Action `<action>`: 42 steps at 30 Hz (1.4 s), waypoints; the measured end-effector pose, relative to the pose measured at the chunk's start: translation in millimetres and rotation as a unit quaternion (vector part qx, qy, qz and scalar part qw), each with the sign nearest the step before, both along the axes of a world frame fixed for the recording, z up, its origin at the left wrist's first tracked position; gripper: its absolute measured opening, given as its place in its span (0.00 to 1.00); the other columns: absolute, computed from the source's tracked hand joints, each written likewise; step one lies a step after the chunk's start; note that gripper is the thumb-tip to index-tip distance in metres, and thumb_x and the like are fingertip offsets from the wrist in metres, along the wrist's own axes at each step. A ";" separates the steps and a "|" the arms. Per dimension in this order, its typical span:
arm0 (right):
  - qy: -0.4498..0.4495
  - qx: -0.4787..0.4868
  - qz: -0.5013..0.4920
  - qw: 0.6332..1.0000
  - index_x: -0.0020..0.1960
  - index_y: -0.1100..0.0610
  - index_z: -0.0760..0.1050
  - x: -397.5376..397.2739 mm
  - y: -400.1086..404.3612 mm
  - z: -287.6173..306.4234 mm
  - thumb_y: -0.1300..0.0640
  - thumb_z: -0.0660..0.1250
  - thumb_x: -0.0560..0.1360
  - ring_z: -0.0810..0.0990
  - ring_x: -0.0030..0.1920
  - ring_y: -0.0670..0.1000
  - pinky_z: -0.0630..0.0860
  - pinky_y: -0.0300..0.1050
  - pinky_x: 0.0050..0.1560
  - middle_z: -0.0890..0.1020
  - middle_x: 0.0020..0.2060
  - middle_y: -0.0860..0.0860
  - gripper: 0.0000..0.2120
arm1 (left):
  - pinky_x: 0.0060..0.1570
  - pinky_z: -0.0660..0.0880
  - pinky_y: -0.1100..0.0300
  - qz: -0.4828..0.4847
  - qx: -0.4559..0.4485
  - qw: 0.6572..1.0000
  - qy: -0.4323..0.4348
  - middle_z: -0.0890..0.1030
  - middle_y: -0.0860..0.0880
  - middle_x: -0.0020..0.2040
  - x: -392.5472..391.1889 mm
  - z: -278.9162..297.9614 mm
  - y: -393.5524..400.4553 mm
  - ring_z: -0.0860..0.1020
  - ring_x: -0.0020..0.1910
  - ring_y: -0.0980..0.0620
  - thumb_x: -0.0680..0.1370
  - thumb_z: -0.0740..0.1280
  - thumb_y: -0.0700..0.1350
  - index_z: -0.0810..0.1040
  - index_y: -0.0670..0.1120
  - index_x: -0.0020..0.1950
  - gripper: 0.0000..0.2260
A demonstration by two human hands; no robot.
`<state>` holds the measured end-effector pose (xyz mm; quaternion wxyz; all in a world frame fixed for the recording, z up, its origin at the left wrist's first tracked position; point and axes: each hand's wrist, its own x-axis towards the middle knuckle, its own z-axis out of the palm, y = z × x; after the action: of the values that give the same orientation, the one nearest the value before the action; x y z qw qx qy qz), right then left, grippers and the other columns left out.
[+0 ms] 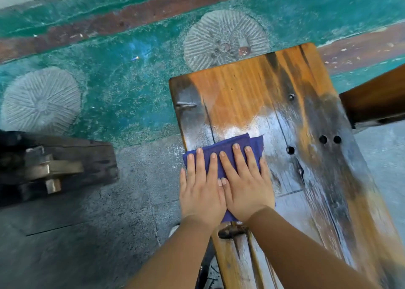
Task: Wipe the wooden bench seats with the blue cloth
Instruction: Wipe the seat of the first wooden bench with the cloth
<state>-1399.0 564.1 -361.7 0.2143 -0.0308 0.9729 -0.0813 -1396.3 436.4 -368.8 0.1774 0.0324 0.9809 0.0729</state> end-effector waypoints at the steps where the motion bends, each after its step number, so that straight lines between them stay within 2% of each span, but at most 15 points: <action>1: 0.001 0.002 0.003 1.000 0.79 0.47 0.51 0.5 0.1 1.2 0.42 0.44 0.80 0.49 0.78 0.58 0.50 0.62 0.75 0.52 0.79 0.53 0.29 | 0.75 0.44 0.47 -0.002 0.005 1.000 0.000 0.40 0.48 0.79 0.4 1.0 -0.9 0.38 0.78 0.47 0.79 0.46 0.54 0.51 0.52 0.79 0.27; 3: 0.007 0.003 0.005 1.000 0.79 0.48 0.52 -10.6 -0.7 1.9 0.42 0.44 0.80 0.51 0.78 0.59 0.51 0.62 0.75 0.54 0.79 0.53 0.29 | 0.75 0.42 0.48 -0.012 0.016 1.000 0.011 0.41 0.47 0.79 -12.1 -0.4 -2.6 0.38 0.77 0.47 0.79 0.47 0.54 0.52 0.52 0.79 0.27; 6: 0.011 0.002 0.023 1.000 0.79 0.46 0.48 -45.6 -2.5 -0.8 0.41 0.41 0.80 0.47 0.79 0.58 0.46 0.60 0.75 0.50 0.80 0.53 0.29 | 0.74 0.39 0.50 -0.005 0.024 0.999 0.028 0.43 0.46 0.80 -47.7 -1.8 -6.3 0.35 0.77 0.47 0.78 0.47 0.54 0.52 0.51 0.79 0.28; 8: 0.024 0.002 0.024 0.999 0.79 0.46 0.47 -79.0 -6.0 -3.9 0.40 0.40 0.79 0.45 0.78 0.57 0.45 0.58 0.74 0.49 0.80 0.52 0.29 | 0.74 0.38 0.50 0.002 0.023 0.999 0.033 0.44 0.45 0.80 -79.0 -2.8 -9.7 0.37 0.77 0.46 0.77 0.46 0.55 0.52 0.51 0.79 0.29; 13: 0.059 0.006 0.019 0.998 0.79 0.45 0.49 -158.5 -14.6 -8.5 0.40 0.41 0.78 0.47 0.78 0.56 0.50 0.59 0.74 0.50 0.80 0.52 0.30 | 0.75 0.44 0.46 0.015 0.043 0.997 0.060 0.45 0.44 0.80 -158.1 -4.5 -17.8 0.41 0.78 0.44 0.78 0.50 0.54 0.52 0.52 0.79 0.29; 17: 0.082 0.005 0.017 0.996 0.79 0.44 0.50 -213.9 -19.6 -9.1 0.41 0.42 0.78 0.47 0.78 0.55 0.50 0.60 0.74 0.51 0.80 0.51 0.29 | 0.75 0.45 0.46 0.020 0.048 0.996 0.076 0.46 0.44 0.80 -212.8 -7.6 -22.8 0.43 0.78 0.43 0.78 0.49 0.55 0.52 0.52 0.79 0.28; 21: 0.091 0.000 0.000 0.996 0.77 0.46 0.57 -255.8 -22.9 -8.3 0.41 0.43 0.79 0.54 0.77 0.56 0.49 0.59 0.74 0.61 0.77 0.51 0.28 | 0.75 0.50 0.44 0.038 0.052 0.996 0.064 0.53 0.46 0.79 -257.0 -8.0 -23.3 0.46 0.78 0.43 0.77 0.45 0.55 0.56 0.52 0.78 0.28; 27: 0.073 0.012 0.053 0.996 0.68 0.50 0.68 -278.0 -21.2 -2.7 0.43 0.47 0.79 0.70 0.64 0.56 0.61 0.57 0.63 0.73 0.67 0.51 0.24 | 0.74 0.56 0.46 0.050 0.056 0.996 0.041 0.60 0.48 0.77 -265.9 -5.5 -22.3 0.49 0.77 0.43 0.79 0.45 0.54 0.63 0.51 0.75 0.25; 30: 0.071 0.010 0.059 0.996 0.63 0.50 0.72 -283.5 -21.4 -2.3 0.42 0.46 0.78 0.73 0.58 0.57 0.62 0.56 0.58 0.77 0.63 0.50 0.23 | 0.73 0.58 0.46 0.053 0.064 0.996 0.032 0.65 0.49 0.75 -269.7 -4.3 -22.3 0.51 0.77 0.44 0.79 0.44 0.55 0.65 0.49 0.74 0.26; 34: 0.068 0.001 0.055 0.996 0.61 0.50 0.74 -284.6 -21.2 -3.4 0.42 0.47 0.78 0.74 0.56 0.57 0.62 0.56 0.57 0.78 0.59 0.50 0.23 | 0.73 0.58 0.46 0.044 0.074 0.996 0.029 0.73 0.48 0.69 -271.3 -4.3 -23.5 0.57 0.76 0.44 0.79 0.44 0.54 0.68 0.47 0.72 0.27; 37: 0.073 -0.004 0.048 0.996 0.60 0.51 0.74 -284.2 -20.9 -1.9 0.43 0.48 0.78 0.75 0.53 0.57 0.64 0.56 0.57 0.80 0.54 0.50 0.22 | 0.72 0.59 0.47 0.030 0.072 0.997 0.023 0.77 0.46 0.62 -272.7 -3.7 -24.9 0.63 0.72 0.43 0.78 0.45 0.53 0.71 0.47 0.68 0.25; 39: 0.071 -0.006 0.040 0.997 0.59 0.52 0.75 -284.2 -21.0 -1.0 0.43 0.50 0.78 0.75 0.52 0.57 0.64 0.56 0.56 0.80 0.52 0.51 0.22 | 0.70 0.61 0.49 0.006 0.066 0.998 0.006 0.78 0.45 0.57 -274.5 -3.3 -26.0 0.69 0.66 0.42 0.77 0.47 0.52 0.72 0.47 0.64 0.22; 42: 0.081 -0.008 0.038 0.996 0.59 0.53 0.76 -284.2 -21.6 -2.0 0.43 0.52 0.77 0.75 0.50 0.58 0.65 0.55 0.55 0.81 0.50 0.52 0.21 | 0.55 0.69 0.48 0.003 0.064 0.998 0.018 0.78 0.46 0.48 -278.2 -1.0 -29.3 0.72 0.49 0.43 0.77 0.50 0.51 0.75 0.48 0.53 0.16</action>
<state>-1683.2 542.5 -363.8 0.1377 -0.0755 0.9845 -0.0784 -1674.5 407.1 -369.8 0.1574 0.0416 0.9773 0.1355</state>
